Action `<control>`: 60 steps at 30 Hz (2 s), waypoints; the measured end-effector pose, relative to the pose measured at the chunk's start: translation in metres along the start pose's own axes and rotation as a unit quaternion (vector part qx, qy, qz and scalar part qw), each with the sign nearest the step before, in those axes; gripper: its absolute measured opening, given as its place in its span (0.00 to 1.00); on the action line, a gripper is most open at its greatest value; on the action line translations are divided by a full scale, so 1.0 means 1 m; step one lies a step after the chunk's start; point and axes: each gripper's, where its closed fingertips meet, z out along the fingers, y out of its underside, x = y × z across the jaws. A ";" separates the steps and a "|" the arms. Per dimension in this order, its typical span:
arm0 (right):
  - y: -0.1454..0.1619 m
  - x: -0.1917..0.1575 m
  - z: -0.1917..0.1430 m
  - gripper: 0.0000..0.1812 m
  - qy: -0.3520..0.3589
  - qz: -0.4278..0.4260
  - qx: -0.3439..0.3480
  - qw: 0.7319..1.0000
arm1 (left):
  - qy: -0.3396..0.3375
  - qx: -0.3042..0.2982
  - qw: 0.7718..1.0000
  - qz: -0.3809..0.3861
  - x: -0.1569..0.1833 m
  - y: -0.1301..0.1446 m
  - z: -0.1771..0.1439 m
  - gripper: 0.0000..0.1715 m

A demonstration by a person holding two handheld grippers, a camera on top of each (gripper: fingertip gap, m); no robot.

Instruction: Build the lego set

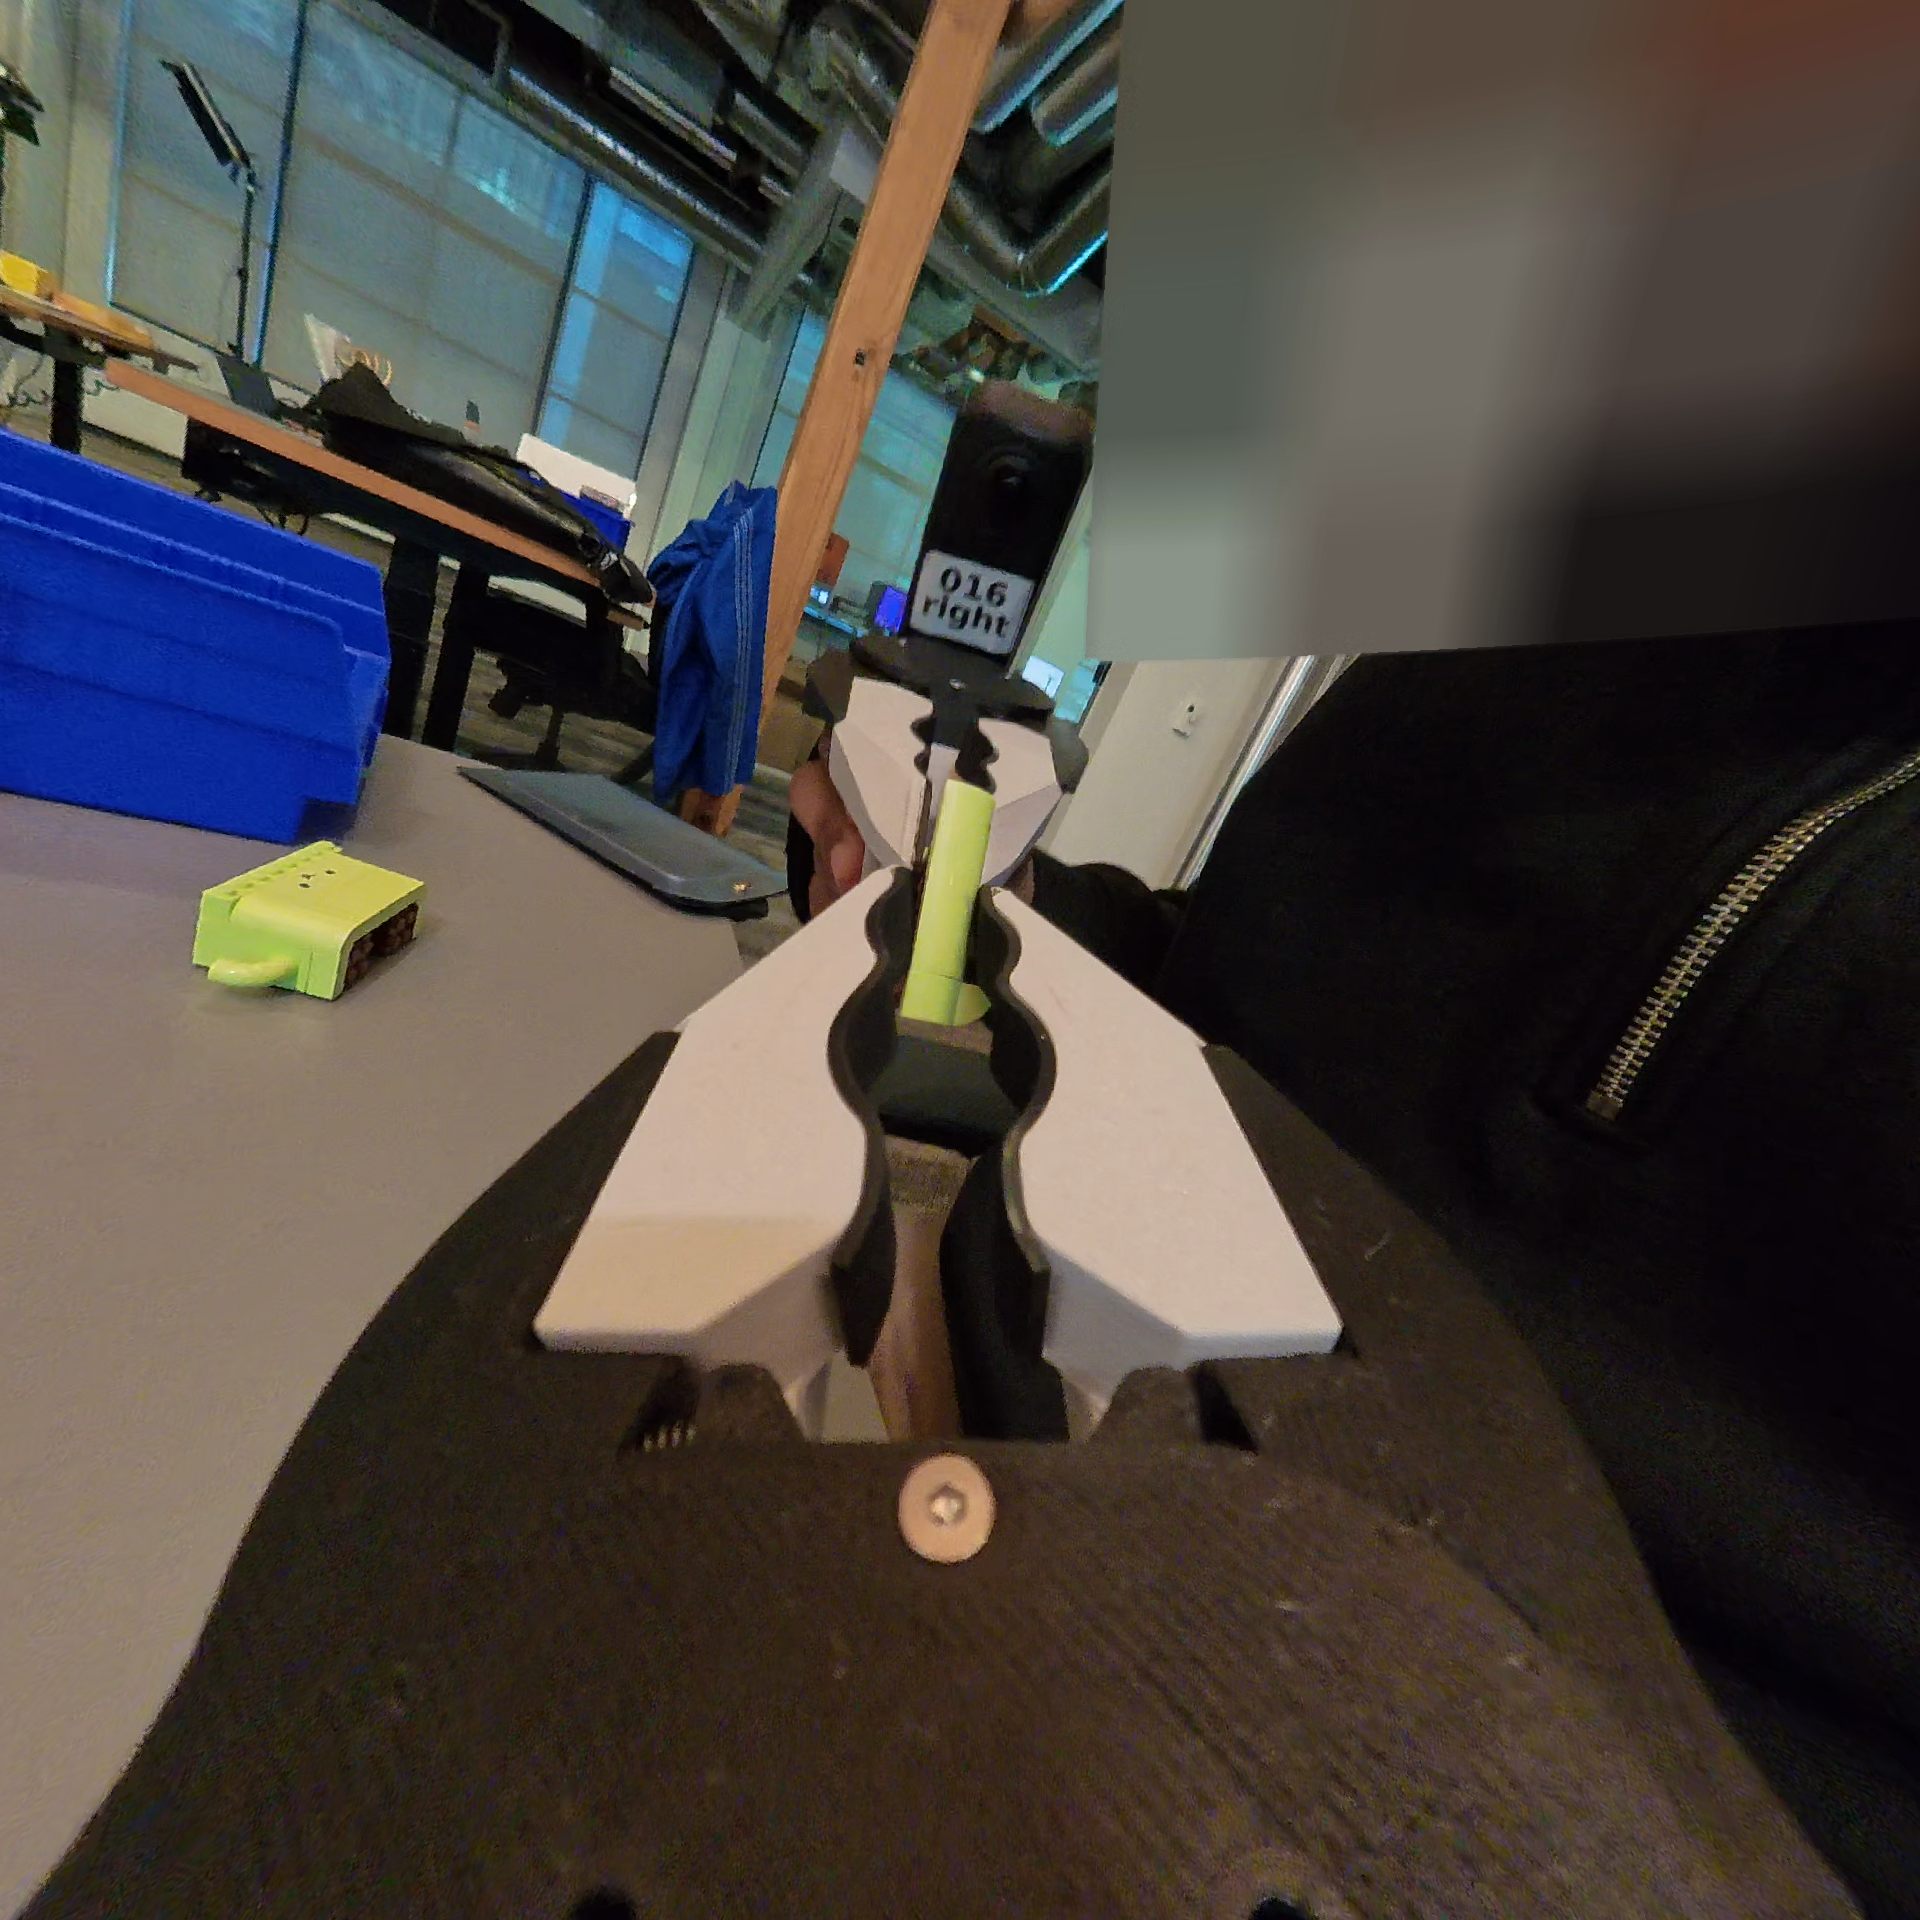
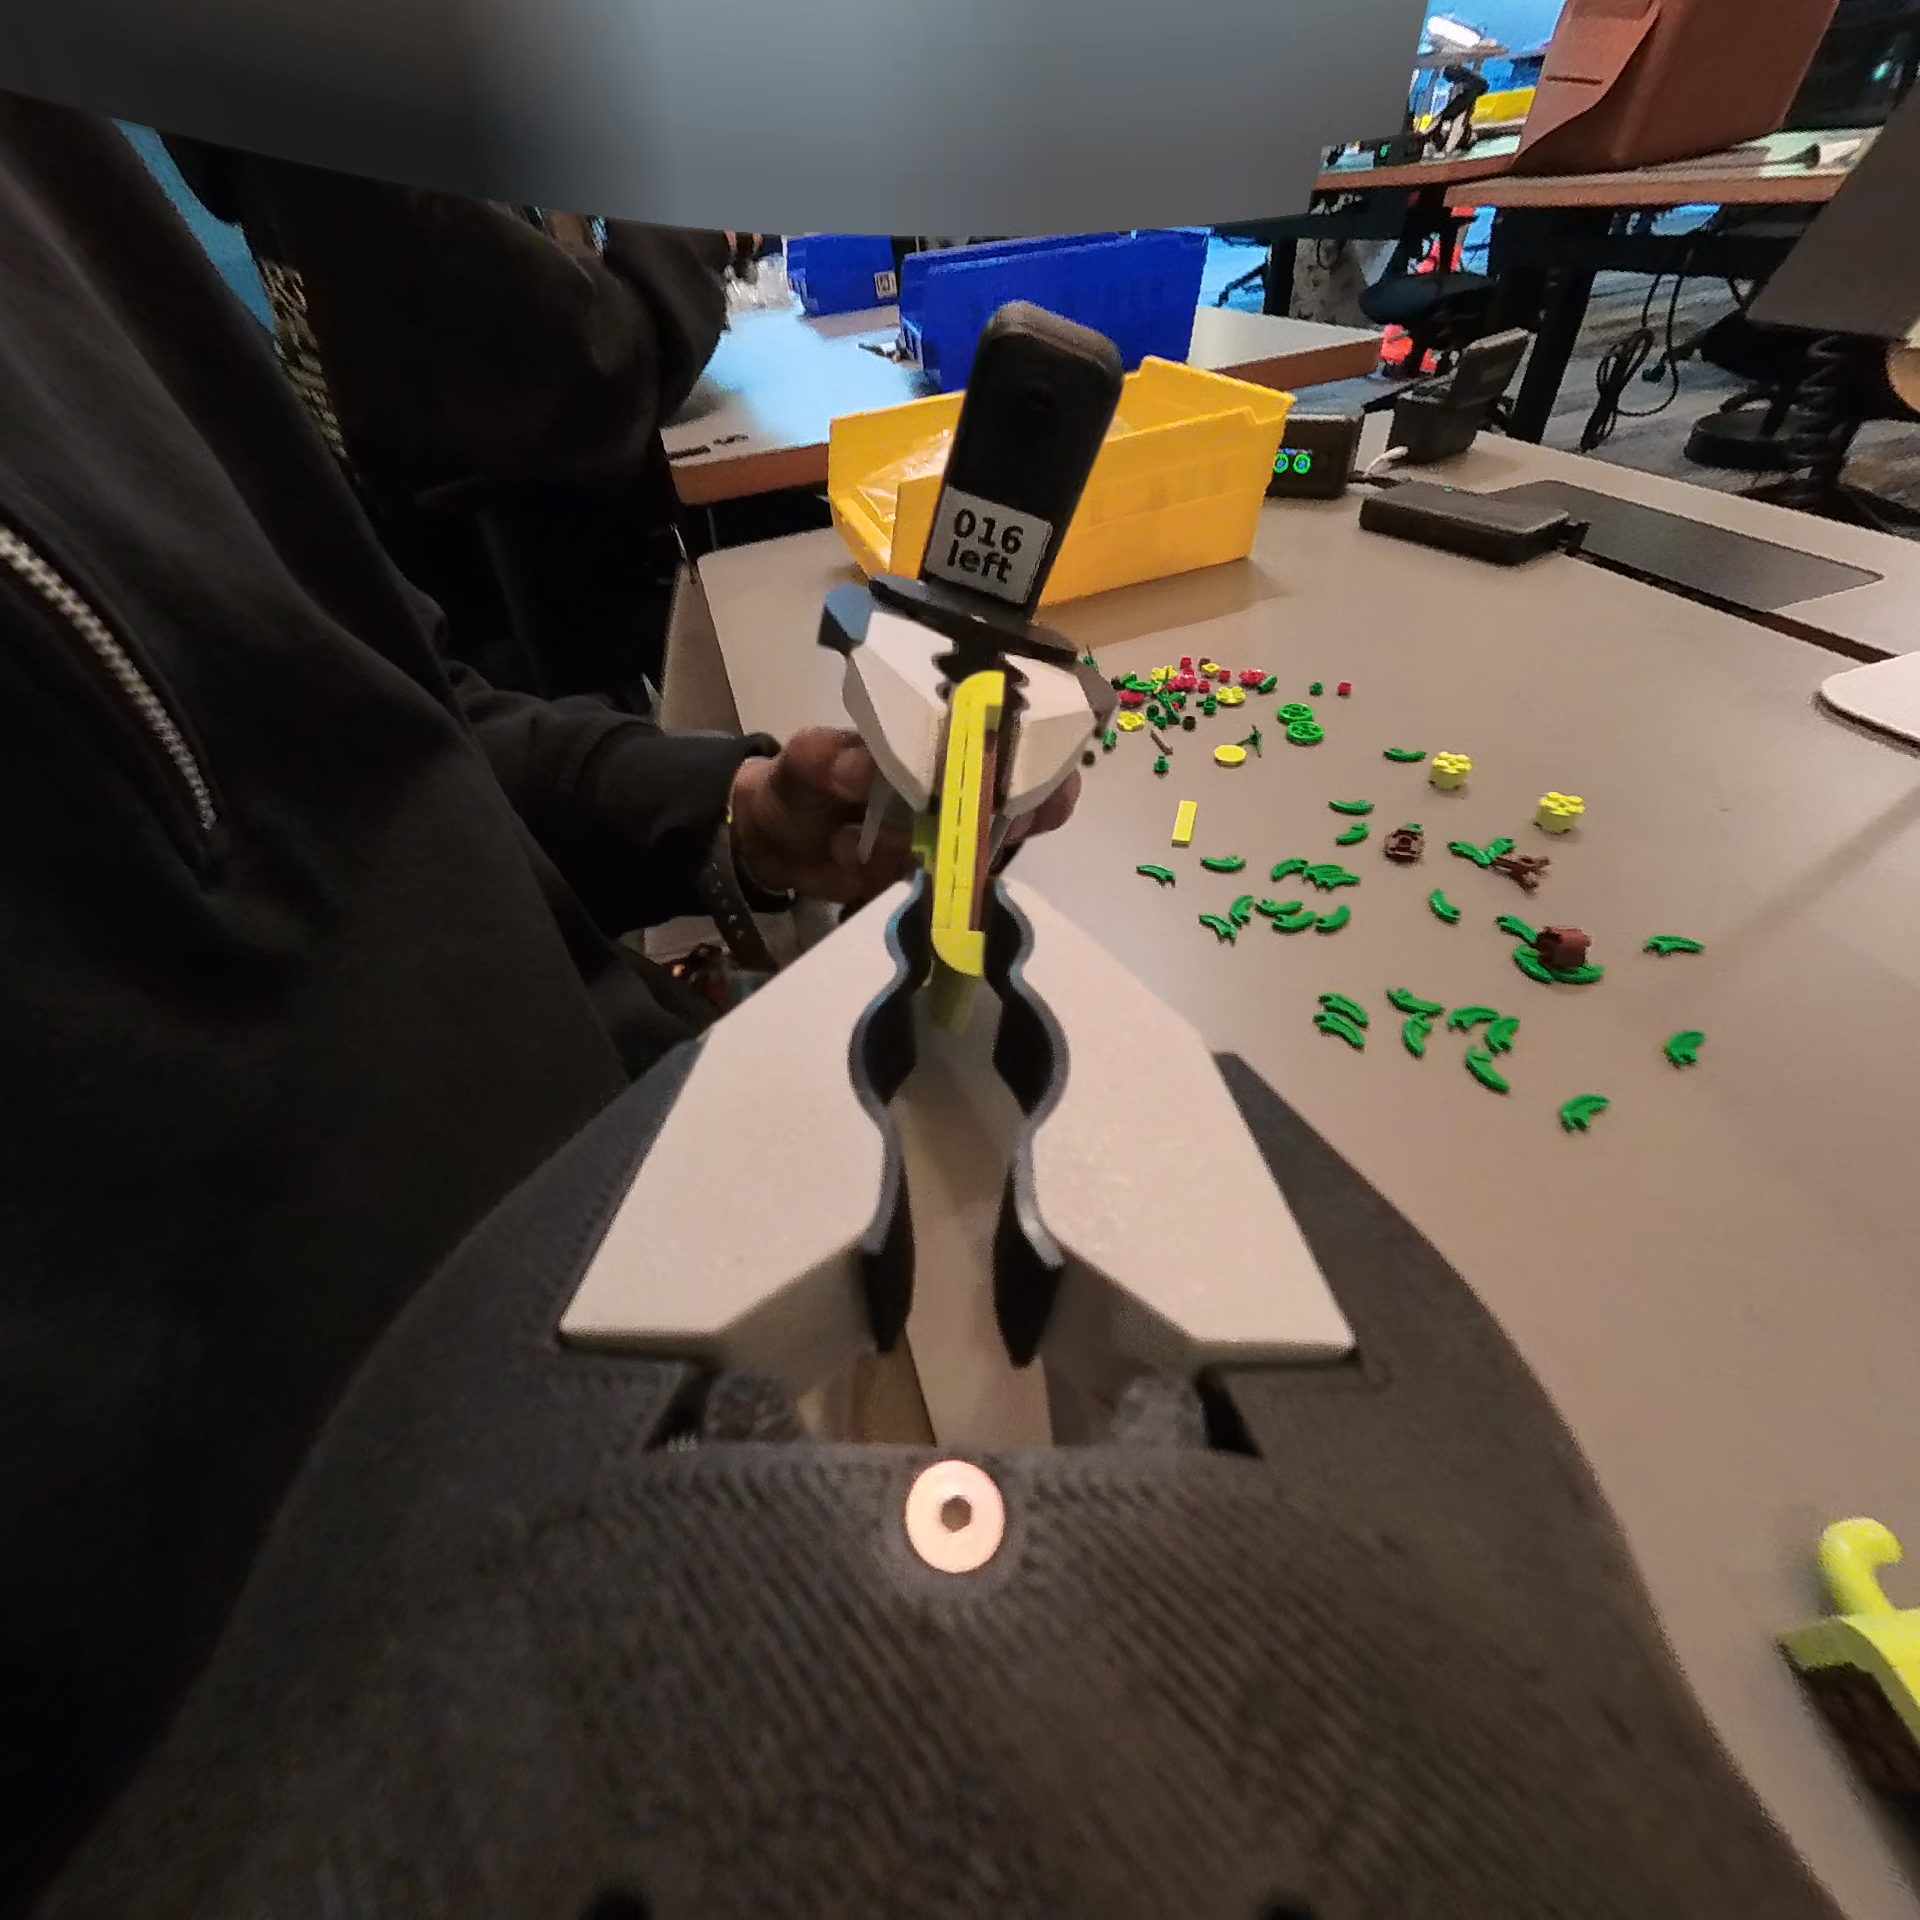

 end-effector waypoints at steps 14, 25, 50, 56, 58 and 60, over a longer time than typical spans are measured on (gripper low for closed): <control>0.025 -0.003 0.005 0.04 -0.003 -0.042 -0.085 0.995 | -0.057 -0.131 0.987 0.074 -0.007 0.029 0.006 0.05; 0.007 -0.013 0.000 0.04 -0.025 -0.041 -0.010 0.999 | -0.023 -0.097 0.994 0.055 0.006 0.021 0.012 0.04; 0.011 -0.016 0.001 0.07 -0.051 -0.030 -0.040 0.997 | -0.032 -0.121 0.991 0.044 0.003 0.029 0.017 0.05; 0.011 -0.015 0.000 0.03 -0.052 -0.021 -0.026 0.998 | -0.026 -0.116 0.992 0.041 0.006 0.029 0.017 0.05; 0.011 -0.015 0.000 0.03 -0.047 -0.025 -0.025 0.998 | -0.031 -0.115 0.992 0.045 0.005 0.028 0.018 0.05; 0.012 -0.013 -0.001 0.03 -0.044 -0.017 -0.028 0.998 | -0.036 -0.113 0.992 0.046 0.004 0.029 0.018 0.05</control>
